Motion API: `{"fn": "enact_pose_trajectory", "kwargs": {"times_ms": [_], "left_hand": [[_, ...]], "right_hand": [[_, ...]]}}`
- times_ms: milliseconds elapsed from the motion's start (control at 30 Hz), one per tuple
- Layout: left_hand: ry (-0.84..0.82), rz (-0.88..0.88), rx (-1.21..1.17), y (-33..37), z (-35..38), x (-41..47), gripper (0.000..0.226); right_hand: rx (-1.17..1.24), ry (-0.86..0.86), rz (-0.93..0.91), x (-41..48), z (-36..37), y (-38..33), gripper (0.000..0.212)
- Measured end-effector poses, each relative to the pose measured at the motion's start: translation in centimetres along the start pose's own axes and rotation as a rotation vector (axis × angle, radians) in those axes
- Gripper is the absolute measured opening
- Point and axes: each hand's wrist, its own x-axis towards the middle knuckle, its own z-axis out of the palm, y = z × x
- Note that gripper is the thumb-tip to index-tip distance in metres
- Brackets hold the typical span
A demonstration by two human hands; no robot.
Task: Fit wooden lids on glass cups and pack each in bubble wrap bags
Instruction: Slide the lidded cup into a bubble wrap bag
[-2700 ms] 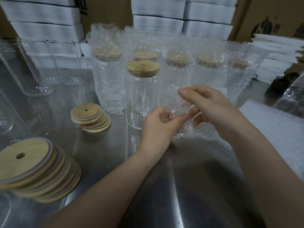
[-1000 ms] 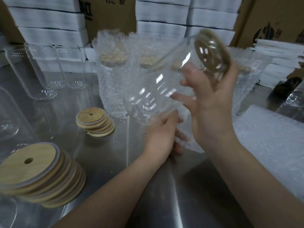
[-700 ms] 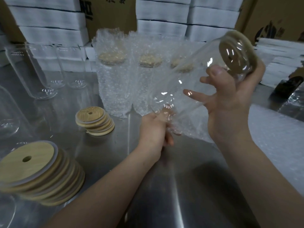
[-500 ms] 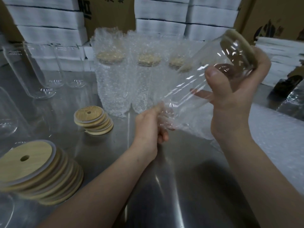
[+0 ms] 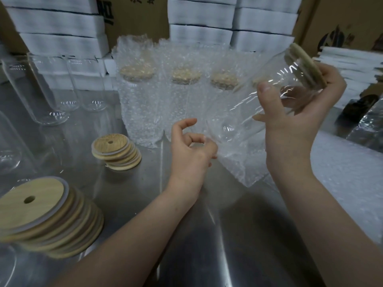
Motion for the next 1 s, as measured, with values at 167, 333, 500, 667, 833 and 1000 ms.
{"fn": "enact_pose_trajectory", "kwargs": {"times_ms": [167, 333, 500, 667, 833, 1000], "left_hand": [[-0.117, 0.019, 0.040, -0.3, 0.8, -0.8, 0.079], [-0.110, 0.029, 0.094, -0.2, 1.1, -0.9, 0.095], [-0.086, -0.033, 0.044, -0.1, 1.1, -0.7, 0.098], [-0.066, -0.044, 0.014, 0.1, 0.8, -0.5, 0.094], [-0.033, -0.058, -0.046, 0.3, 0.8, -0.7, 0.073], [0.071, -0.034, -0.130, 0.4, 0.4, -0.2, 0.044]], "right_hand": [[0.117, 0.079, 0.176, -0.2, 0.3, -0.1, 0.051], [0.162, 0.097, 0.263, -0.6, 0.7, 0.1, 0.051], [0.122, 0.060, 0.196, -0.7, 0.7, -0.1, 0.057], [-0.022, -0.040, -0.065, -0.5, 0.3, -0.4, 0.059], [-0.122, -0.055, -0.178, -0.3, 0.0, -0.4, 0.059], [-0.130, -0.044, -0.138, 0.1, -0.3, -0.1, 0.058]]}}
